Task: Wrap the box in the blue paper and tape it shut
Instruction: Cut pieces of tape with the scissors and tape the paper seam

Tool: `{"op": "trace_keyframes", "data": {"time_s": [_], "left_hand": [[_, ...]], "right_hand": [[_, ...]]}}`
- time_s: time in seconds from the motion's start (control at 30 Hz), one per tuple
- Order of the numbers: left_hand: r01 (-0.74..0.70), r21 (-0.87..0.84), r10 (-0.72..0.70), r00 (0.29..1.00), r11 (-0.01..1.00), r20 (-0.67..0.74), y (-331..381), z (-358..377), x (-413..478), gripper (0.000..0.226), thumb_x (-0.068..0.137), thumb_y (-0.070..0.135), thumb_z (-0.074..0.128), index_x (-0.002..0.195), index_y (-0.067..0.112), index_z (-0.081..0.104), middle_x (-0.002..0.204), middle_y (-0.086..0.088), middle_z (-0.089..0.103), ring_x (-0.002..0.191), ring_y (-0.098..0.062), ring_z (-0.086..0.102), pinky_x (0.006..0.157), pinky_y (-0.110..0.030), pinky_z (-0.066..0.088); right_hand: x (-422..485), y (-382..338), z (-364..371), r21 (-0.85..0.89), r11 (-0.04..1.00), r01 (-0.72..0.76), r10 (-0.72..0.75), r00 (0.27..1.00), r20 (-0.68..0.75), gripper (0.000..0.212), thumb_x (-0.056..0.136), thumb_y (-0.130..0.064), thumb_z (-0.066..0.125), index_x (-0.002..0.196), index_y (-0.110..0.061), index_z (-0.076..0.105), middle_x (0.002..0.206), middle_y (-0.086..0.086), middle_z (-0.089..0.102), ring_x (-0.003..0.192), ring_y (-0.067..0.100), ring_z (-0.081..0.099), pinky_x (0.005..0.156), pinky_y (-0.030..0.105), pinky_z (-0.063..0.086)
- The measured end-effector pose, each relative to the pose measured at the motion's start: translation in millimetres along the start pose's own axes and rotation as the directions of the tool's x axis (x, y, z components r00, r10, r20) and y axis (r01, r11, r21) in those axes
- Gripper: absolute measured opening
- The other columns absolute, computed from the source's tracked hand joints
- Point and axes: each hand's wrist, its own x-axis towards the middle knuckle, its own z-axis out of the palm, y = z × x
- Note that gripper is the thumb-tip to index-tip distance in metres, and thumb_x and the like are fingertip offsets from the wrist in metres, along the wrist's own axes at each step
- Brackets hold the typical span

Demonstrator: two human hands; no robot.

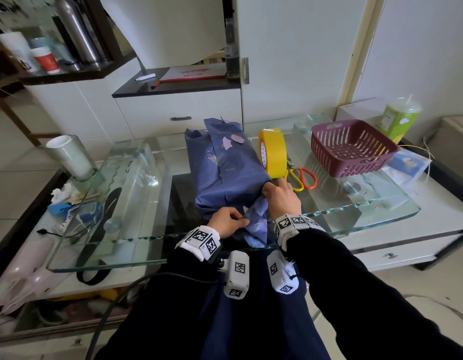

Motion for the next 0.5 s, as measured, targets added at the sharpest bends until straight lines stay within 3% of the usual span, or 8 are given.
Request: {"op": "trace_keyframes", "data": {"time_s": [0.17, 0.33, 0.5], "left_hand": [[0.0, -0.019, 0.001, 0.998, 1.0, 0.055, -3.1, -6.0, -4.9, 0.027, 0.085, 0.018, 0.067, 0.063, 0.02, 0.052, 0.063, 0.005, 0.053, 0.06, -0.006, 0.049, 0.058, -0.019, 0.04], [-0.002, 0.004, 0.002, 0.998, 1.0, 0.064, -15.4, -10.9, -13.7, 0.015, 0.085, 0.021, 0.067, 0.077, 0.013, 0.058, 0.065, 0.008, 0.054, 0.061, -0.002, 0.048, 0.059, -0.015, 0.038], [0.008, -0.008, -0.008, 0.997, 1.0, 0.079, -19.7, -5.8, -19.1, 0.017, 0.086, 0.021, 0.066, 0.073, 0.015, 0.057, 0.068, 0.004, 0.056, 0.065, -0.007, 0.051, 0.061, -0.015, 0.04]], "right_hand": [[-4.2, -2.2, 4.8, -0.114, 0.991, 0.067, -0.067, 0.998, 0.01, 0.021, 0.094, -0.008, 0.041, 0.114, -0.01, 0.049, 0.119, 0.012, 0.043, 0.113, 0.031, 0.044, 0.081, 0.039, 0.043], [-7.8, -9.5, 8.9, -0.075, 0.992, 0.101, -0.104, 0.994, -0.032, 0.021, 0.095, -0.01, 0.038, 0.114, -0.011, 0.046, 0.116, 0.011, 0.048, 0.11, 0.032, 0.047, 0.078, 0.039, 0.041], [-13.0, -11.5, 14.4, -0.123, 0.99, 0.076, -0.084, 0.995, -0.061, 0.022, 0.094, -0.007, 0.037, 0.112, -0.01, 0.048, 0.115, 0.009, 0.053, 0.11, 0.031, 0.049, 0.082, 0.038, 0.042]]}}
